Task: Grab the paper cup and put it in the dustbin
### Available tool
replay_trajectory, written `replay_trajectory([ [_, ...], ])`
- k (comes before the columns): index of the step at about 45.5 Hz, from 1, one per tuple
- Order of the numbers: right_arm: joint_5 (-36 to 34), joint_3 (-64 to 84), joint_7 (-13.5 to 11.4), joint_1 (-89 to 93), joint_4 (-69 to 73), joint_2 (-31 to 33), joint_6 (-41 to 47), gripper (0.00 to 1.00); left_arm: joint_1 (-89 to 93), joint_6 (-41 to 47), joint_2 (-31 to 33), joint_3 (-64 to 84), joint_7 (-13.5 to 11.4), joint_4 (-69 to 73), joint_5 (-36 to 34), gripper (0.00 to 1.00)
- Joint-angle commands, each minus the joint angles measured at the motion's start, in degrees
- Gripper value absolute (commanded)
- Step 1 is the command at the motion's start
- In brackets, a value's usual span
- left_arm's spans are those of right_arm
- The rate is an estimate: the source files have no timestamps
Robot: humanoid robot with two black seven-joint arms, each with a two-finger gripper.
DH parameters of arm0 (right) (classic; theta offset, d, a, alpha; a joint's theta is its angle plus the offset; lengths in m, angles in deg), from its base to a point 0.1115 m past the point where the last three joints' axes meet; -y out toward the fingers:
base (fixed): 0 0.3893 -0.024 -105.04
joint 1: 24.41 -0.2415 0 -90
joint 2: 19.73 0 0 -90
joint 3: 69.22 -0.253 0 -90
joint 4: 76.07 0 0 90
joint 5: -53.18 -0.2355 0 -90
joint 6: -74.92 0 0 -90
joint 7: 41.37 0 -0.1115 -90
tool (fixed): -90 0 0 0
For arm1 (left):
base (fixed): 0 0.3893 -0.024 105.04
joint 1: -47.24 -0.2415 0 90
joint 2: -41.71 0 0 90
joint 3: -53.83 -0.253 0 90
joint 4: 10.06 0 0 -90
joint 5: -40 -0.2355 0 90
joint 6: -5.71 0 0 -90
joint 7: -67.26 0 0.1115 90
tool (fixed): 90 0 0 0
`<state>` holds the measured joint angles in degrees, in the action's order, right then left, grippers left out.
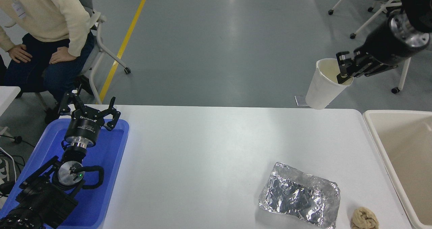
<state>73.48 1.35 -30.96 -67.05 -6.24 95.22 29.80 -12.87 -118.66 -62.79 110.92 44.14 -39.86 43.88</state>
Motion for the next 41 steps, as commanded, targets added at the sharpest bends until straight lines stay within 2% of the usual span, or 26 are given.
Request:
replay_trajectory([
  [1, 0.1, 0.9, 0.0, -3.2, 0.7, 0.5, 0.1, 0.0, 0.0, 0.0, 0.0, -0.1, 0.0, 0.0, 0.1, 1.0],
  [13, 0.8, 1.5, -0.1, -2.8, 0.4, 0.8, 0.1, 0.0, 0.0, 0.0, 0.0, -0.1, 0.0, 0.0, 0.0, 1.0],
  [23, 0.1, 10.2, -0.1, 0.1, -1.5, 2.5, 0.1, 0.0, 0.0, 0.0, 0.0, -0.1, 0.0, 0.0, 0.1, 1.0],
  [32, 1.6, 11.9, -0.2, 6.5, -7.2, 12.5, 0.1, 0.0, 0.0, 0.1, 0.0, -0.1, 0.0, 0.0, 0.0, 1.0],
  [35, 4.5, 12.0, -0.3, 8.9, -10.0, 15.6, 0.1, 0.0, 0.0, 0.2, 0.0, -0.1, 0.0, 0.0, 0.0, 1.0],
  [41, 7.7, 11.0, -0.3, 14.6, -15.4, 18.9, 0.1, 0.0, 0.0, 0.2, 0.0, -0.1, -0.1, 0.0, 0.0, 1.0],
])
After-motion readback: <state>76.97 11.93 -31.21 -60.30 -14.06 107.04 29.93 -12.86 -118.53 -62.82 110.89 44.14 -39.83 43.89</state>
